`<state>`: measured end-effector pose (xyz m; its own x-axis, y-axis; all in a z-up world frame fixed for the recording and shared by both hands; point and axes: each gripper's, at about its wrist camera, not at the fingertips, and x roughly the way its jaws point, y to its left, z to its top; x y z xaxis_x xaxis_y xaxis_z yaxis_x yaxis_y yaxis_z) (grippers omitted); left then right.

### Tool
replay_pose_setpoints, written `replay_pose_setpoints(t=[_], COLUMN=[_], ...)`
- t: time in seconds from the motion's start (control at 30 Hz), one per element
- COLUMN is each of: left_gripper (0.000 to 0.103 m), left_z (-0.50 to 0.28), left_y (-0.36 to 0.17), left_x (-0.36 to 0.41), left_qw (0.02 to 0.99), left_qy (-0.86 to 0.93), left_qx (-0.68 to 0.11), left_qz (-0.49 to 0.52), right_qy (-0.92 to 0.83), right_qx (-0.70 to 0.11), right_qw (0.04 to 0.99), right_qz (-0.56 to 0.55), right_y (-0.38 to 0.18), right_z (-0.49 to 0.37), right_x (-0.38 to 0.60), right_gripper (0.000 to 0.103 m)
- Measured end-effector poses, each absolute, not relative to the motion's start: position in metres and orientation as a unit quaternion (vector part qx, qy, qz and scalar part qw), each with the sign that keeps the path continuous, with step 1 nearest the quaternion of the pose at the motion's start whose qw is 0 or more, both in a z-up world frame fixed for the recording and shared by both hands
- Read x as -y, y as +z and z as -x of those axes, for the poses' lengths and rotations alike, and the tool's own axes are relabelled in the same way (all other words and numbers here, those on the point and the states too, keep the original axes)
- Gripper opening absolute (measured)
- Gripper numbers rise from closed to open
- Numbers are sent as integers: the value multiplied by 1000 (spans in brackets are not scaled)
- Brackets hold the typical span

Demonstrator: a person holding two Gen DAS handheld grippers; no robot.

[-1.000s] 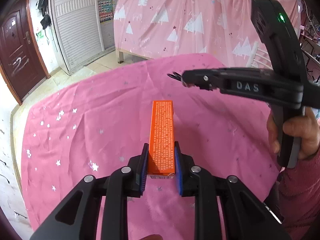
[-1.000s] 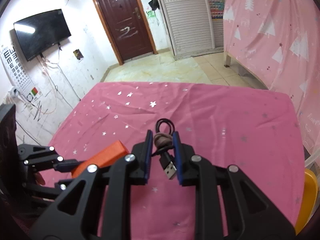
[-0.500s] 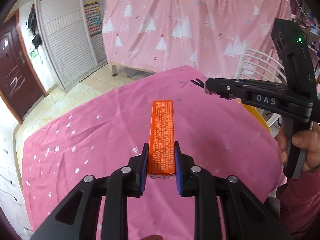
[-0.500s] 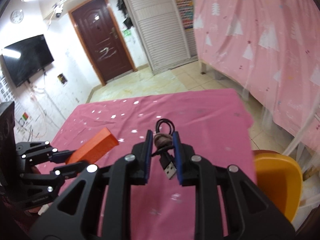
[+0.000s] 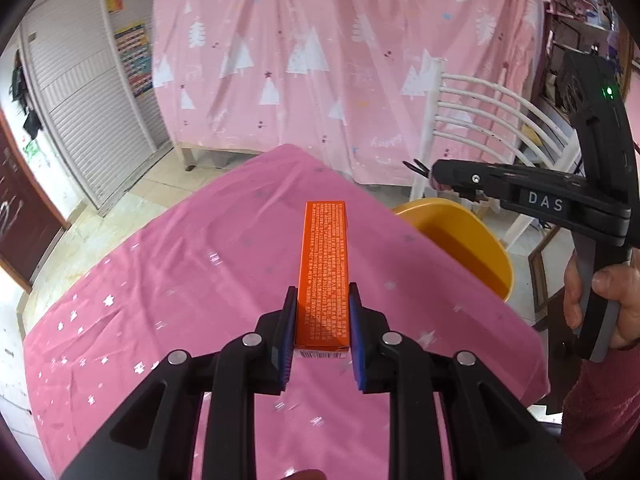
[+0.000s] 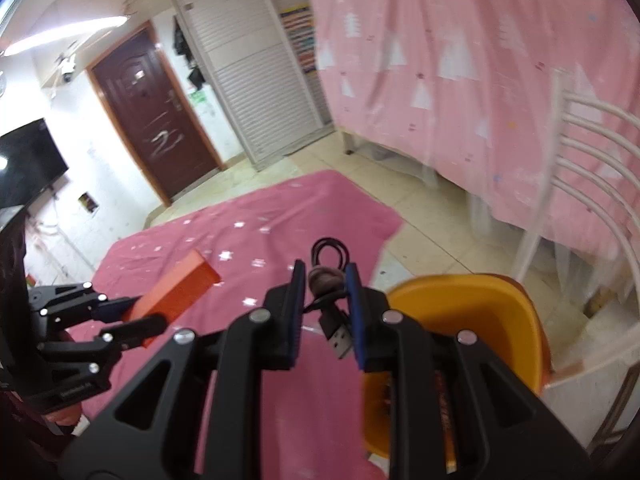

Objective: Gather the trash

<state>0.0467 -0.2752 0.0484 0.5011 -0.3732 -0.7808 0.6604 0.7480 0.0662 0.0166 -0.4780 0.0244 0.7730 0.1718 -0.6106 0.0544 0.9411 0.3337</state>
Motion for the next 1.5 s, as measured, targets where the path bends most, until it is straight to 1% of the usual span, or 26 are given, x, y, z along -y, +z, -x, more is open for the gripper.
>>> replay_pose_setpoints(t=[0.2, 0.43, 0.57, 0.8, 0.87, 0.9, 0.93, 0.97, 1.0, 1.03, 1.1, 1.17, 1.2, 1.27, 1.3, 1.33, 1.37, 1.47, 1.5], left_gripper=[17, 17, 17, 17, 20, 21, 23, 25, 26, 29, 36, 45, 47, 56, 58, 64, 70, 80, 81], left_z=[-46, -50, -56, -63, -66, -66, -66, -66, -67, -67, -67, -66, -65, -65, -64, -64, -64, -63, -63], left_y=[47, 44, 37, 22, 18, 17, 15, 14, 13, 13, 15, 17, 18, 22, 25, 27, 30, 39, 42], left_x=[320, 372, 399, 432, 436, 436, 435, 434, 432, 431, 425, 418, 415, 406, 401, 395, 391, 373, 365], left_qw=[835, 818, 806, 794, 792, 792, 792, 792, 791, 792, 793, 797, 798, 804, 807, 811, 814, 827, 832], left_qy=[-326, -351, -361, -363, -362, -362, -361, -360, -359, -359, -357, -356, -355, -352, -350, -348, -346, -335, -331], left_qx=[-400, -419, -438, -451, -458, -458, -459, -460, -462, -463, -463, -460, -459, -454, -450, -447, -444, -433, -429], left_qz=[-190, -182, -170, -183, -179, -179, -179, -179, -176, -174, -170, -165, -163, -156, -152, -147, -144, -128, -122], right_qy=[-11, -41, -42, -41, -40, -39, -39, -40, -41, -40, -36, -34, -34, -34, -34, -33, -32, -29, -28], right_qx=[-342, -362, -375, -394, -397, -399, -399, -399, -399, -398, -398, -395, -394, -391, -390, -388, -387, -379, -377], right_qw=[919, 907, 899, 889, 887, 886, 886, 885, 885, 886, 886, 888, 888, 890, 891, 892, 893, 898, 899], right_qz=[-194, -212, -222, -231, -233, -233, -234, -234, -235, -235, -235, -234, -233, -231, -230, -229, -228, -222, -221], right_y=[3, -26, -44, -61, -63, -65, -65, -65, -65, -65, -64, -62, -61, -60, -59, -58, -57, -52, -50], right_z=[4, 9, 6, -1, -1, -2, -2, -3, -5, -5, -5, -6, -5, -6, -6, -7, -7, -8, -9], right_x=[522, 551, 559, 565, 566, 567, 566, 566, 564, 563, 560, 557, 556, 552, 551, 548, 546, 537, 535], right_gripper=[19, 19, 19, 19, 20, 23, 36, 52, 57, 59, 59, 66, 68, 76, 79, 83, 85, 89, 90])
